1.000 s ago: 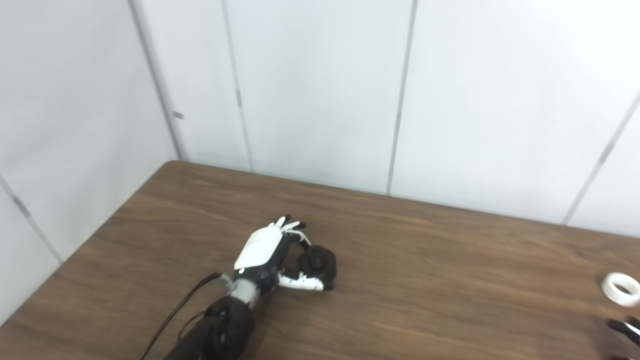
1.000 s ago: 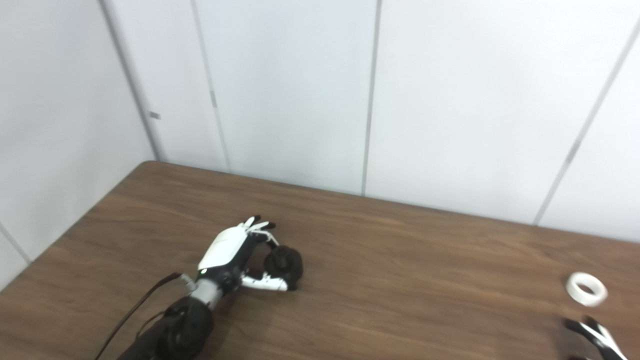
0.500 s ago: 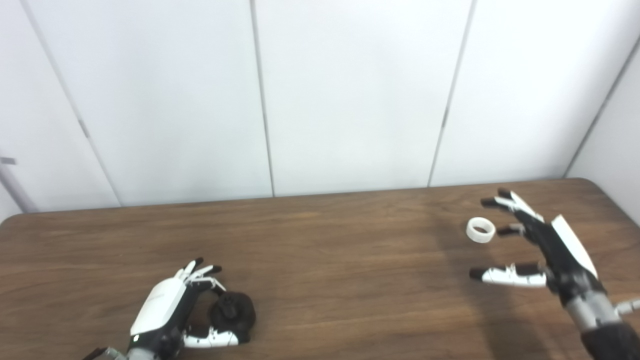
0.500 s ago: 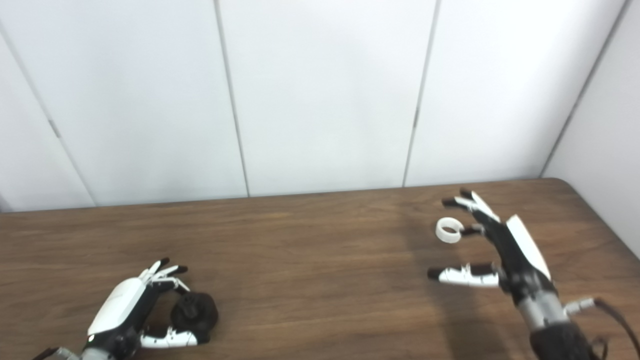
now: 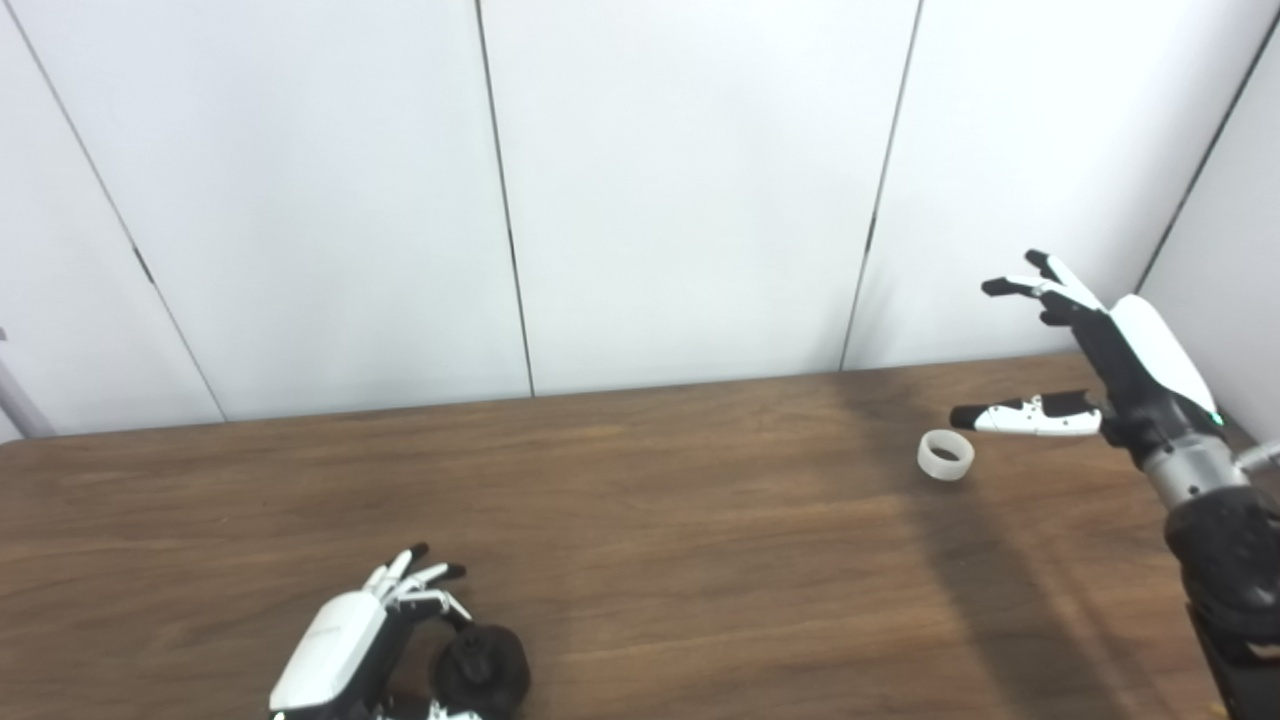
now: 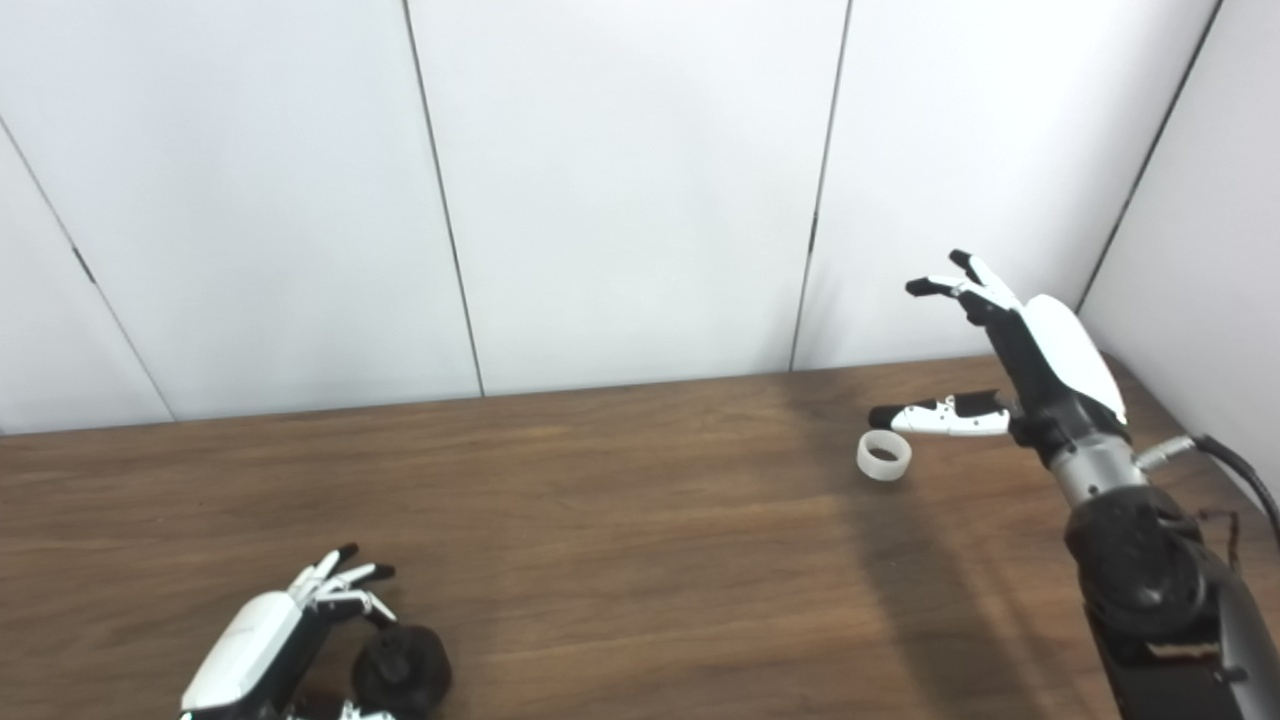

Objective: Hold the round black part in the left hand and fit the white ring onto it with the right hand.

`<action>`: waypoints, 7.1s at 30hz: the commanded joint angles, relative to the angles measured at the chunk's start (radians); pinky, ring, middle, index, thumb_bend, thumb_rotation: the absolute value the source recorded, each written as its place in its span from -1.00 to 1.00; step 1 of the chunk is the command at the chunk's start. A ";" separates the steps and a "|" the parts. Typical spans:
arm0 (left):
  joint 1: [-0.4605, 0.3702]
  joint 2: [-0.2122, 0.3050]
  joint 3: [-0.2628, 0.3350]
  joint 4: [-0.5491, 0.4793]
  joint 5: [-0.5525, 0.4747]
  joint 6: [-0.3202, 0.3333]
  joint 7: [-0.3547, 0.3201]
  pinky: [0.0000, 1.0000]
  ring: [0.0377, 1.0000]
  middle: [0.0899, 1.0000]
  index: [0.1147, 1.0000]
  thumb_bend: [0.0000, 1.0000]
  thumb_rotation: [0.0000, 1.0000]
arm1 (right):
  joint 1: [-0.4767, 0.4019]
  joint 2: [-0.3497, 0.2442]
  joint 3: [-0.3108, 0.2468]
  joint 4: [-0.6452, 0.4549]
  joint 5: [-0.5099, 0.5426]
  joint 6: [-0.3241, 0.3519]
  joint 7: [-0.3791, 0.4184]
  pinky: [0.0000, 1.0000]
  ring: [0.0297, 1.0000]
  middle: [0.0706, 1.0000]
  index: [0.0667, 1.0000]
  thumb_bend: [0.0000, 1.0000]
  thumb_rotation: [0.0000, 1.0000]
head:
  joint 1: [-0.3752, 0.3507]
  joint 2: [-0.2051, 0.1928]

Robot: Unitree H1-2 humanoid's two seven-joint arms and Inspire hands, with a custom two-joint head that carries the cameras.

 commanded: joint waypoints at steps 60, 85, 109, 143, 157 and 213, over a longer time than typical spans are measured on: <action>0.071 0.028 0.028 -0.061 0.001 -0.032 -0.094 1.00 1.00 0.70 -0.17 0.04 -0.92 | -0.230 -0.114 0.341 0.326 -0.210 0.182 0.251 1.00 1.00 1.00 0.54 0.93 -0.63 | -0.036 0.031; 0.114 0.028 0.048 -0.108 0.003 -0.037 -0.110 1.00 1.00 0.69 -0.17 0.04 -0.92 | -0.242 -0.107 0.374 0.396 -0.217 0.138 0.218 1.00 1.00 1.00 0.12 0.67 -0.74 | -0.028 0.055; 0.139 0.025 0.068 -0.150 0.004 -0.028 -0.141 1.00 0.99 0.69 -0.17 0.04 -0.92 | -0.228 -0.114 0.368 0.398 -0.218 0.079 0.181 1.00 1.00 0.89 -0.11 0.04 -0.75 | -0.032 0.076; -0.175 -0.133 -0.069 0.289 0.123 -0.059 -0.021 1.00 0.94 0.68 -0.17 0.04 -0.91 | -0.298 -0.070 0.330 0.187 -0.152 -0.021 0.210 1.00 1.00 0.81 -0.12 0.03 -0.76 | 0.081 0.078; -0.253 -0.185 -0.158 0.444 0.150 -0.047 0.045 1.00 0.97 0.69 -0.18 0.04 -0.91 | -0.294 0.026 0.382 0.055 -0.134 -0.053 0.277 1.00 1.00 0.82 -0.13 0.03 -0.75 | 0.126 0.113; -0.257 -0.220 -0.273 0.332 0.190 0.095 0.024 1.00 1.00 0.70 -0.18 0.04 -0.90 | -0.262 0.217 0.480 -0.012 -0.080 -0.103 0.358 1.00 1.00 0.81 -0.12 0.04 -0.75 | 0.272 0.240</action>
